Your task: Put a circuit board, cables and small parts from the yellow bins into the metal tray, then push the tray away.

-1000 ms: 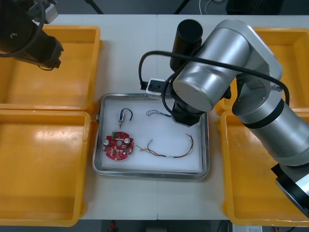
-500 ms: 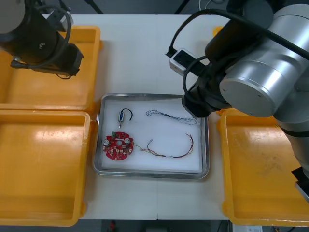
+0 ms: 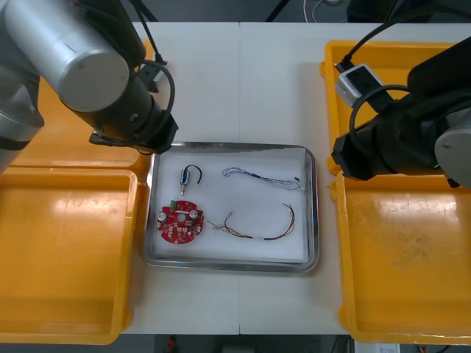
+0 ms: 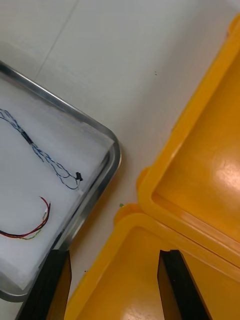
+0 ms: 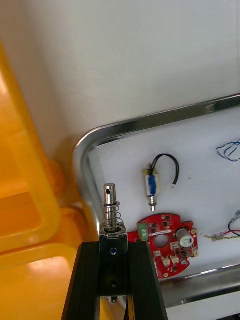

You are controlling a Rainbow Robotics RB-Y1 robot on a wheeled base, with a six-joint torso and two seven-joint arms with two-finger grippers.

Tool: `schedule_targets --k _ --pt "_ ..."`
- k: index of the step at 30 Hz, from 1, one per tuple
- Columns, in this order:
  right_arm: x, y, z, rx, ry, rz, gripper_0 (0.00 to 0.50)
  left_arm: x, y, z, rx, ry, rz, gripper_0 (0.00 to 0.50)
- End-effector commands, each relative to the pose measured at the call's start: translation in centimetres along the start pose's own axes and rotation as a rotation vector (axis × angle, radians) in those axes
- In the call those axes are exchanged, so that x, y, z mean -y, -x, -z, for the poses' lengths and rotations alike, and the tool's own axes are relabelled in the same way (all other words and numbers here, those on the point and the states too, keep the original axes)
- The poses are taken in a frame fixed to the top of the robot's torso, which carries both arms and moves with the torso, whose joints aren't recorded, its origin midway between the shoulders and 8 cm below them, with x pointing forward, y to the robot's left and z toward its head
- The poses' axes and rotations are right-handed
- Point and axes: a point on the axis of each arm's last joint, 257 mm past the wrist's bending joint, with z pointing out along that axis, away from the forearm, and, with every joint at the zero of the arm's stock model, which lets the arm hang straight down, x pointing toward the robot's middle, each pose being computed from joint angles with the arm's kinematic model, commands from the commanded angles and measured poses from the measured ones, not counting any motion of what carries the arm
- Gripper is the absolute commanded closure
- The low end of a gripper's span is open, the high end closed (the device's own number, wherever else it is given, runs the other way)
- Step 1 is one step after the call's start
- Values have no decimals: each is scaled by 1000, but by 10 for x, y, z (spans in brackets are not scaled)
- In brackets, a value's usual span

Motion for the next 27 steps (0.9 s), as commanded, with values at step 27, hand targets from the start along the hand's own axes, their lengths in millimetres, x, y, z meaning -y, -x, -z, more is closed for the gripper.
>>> schedule_targets --k 27 --pt "110 -158 29 -140 -150 -469 0 104 11 -80 65 -50 67 500"
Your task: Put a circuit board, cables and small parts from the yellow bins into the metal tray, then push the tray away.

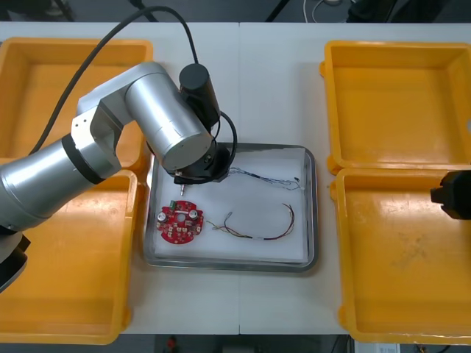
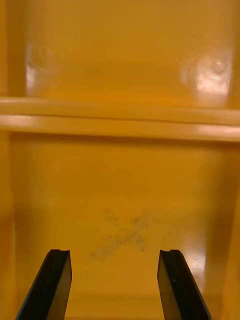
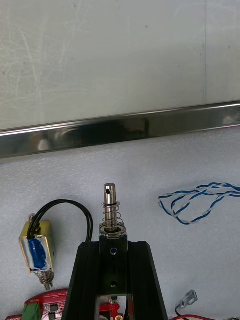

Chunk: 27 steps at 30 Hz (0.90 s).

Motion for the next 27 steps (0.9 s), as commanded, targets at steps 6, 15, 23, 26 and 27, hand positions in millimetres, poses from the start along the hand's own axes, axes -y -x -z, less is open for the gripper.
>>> schedule_targets --k 6,15,23,26,27 --pt "12 -26 3 -39 -14 -23 0 27 10 8 43 -22 -60 365" --pt "10 -31 -1 -65 8 -25 0 27 11 8 46 -21 -55 0" --pt "7 -31 -1 -67 18 -19 0 24 14 18 67 -22 -52 0" --pt "5 -31 -1 -68 27 -9 0 16 15 27 65 -3 -45 0" --pt "1 -30 -1 -69 34 0 0 12 16 33 65 7 -42 0"
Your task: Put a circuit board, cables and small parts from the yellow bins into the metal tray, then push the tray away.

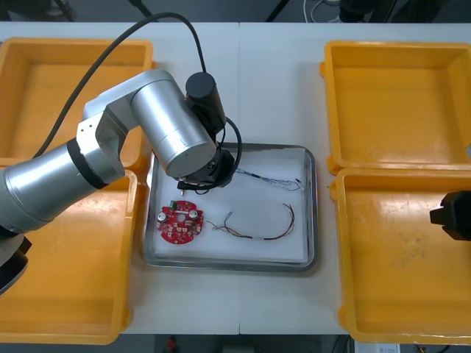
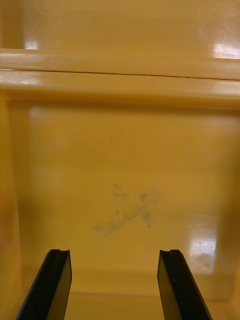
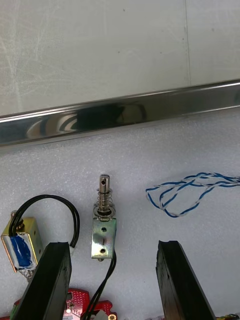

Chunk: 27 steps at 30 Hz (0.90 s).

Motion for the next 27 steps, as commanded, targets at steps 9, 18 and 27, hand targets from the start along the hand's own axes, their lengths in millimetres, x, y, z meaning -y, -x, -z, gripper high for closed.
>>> schedule_targets --k 9,18,27 --pt "-33 17 7 8 50 151 0 -30 28 83 48 33 23 0" --pt "-90 27 18 -2 170 328 0 -84 20 133 35 37 25 0" --pt "-145 24 18 -18 229 513 0 -144 9 172 52 56 14 0"
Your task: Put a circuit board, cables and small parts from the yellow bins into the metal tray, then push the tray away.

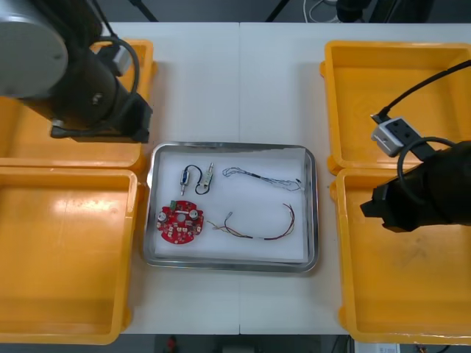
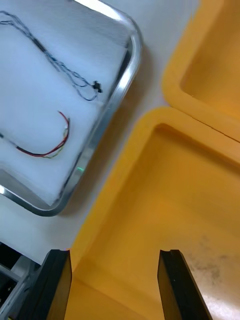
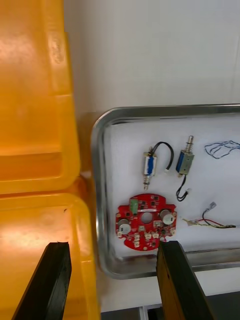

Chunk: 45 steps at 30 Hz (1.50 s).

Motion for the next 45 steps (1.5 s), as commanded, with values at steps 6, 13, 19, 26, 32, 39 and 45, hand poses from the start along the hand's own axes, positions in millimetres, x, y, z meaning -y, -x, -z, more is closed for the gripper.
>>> schedule_targets --k 6,13,19,26,32,39,45 --pt "-52 11 -13 -53 23 230 0 -73 -2 26 61 41 -84 0" --pt "-90 14 -32 -74 -2 410 0 -114 -7 33 87 49 -77 0" --pt "-121 18 -54 -101 -14 533 0 -141 -17 43 119 66 -85 0" --pt "-147 18 -81 -137 4 739 0 -168 -45 41 97 99 -89 0" --pt "-178 22 -104 -88 74 867 0 -187 -71 38 61 129 -78 0" --pt "-204 22 -123 -23 104 951 0 -196 -97 30 9 144 -72 0" --pt "-217 11 -136 -24 88 1015 0 -205 -106 27 -10 167 -64 0"
